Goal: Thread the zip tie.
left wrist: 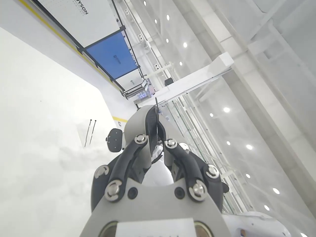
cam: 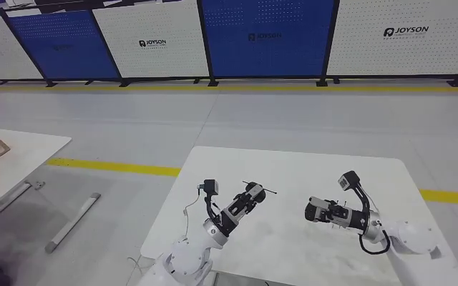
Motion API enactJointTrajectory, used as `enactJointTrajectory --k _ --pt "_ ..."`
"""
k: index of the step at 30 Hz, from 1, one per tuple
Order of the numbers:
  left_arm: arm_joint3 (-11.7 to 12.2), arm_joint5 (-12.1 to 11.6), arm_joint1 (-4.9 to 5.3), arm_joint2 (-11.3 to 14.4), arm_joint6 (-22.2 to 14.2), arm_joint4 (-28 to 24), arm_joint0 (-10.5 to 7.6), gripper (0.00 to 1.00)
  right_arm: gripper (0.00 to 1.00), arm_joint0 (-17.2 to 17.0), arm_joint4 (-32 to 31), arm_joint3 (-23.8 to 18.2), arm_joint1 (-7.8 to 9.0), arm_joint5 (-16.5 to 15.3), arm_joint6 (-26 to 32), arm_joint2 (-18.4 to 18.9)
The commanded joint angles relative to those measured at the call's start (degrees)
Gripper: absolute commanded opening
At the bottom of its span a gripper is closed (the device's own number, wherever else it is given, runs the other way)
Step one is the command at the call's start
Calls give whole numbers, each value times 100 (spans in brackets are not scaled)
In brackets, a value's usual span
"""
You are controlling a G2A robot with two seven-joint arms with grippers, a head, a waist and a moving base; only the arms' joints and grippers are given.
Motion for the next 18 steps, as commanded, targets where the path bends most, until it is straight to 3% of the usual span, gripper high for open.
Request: enactJointTrajectory --k 1,4,8,11,13,18 --pt "0 1 0 0 0 0 0 0 100 1 -233 -131 21 15 -100 64" --pt "0 1 0 0 0 0 0 0 100 -77 -666 -414 141 154 -41 473" --pt "0 1 0 0 0 0 0 0 100 -160 -1260 -739 310 621 239 1018" --pt "0 1 0 0 0 0 0 0 100 -81 -1962 -807 393 773 523 1113" --pt "0 1 0 0 0 0 0 0 100 -8 -2685 -795 422 843 241 1110" --pt "0 1 0 0 0 0 0 0 100 -8 -2685 -795 422 843 241 1110"
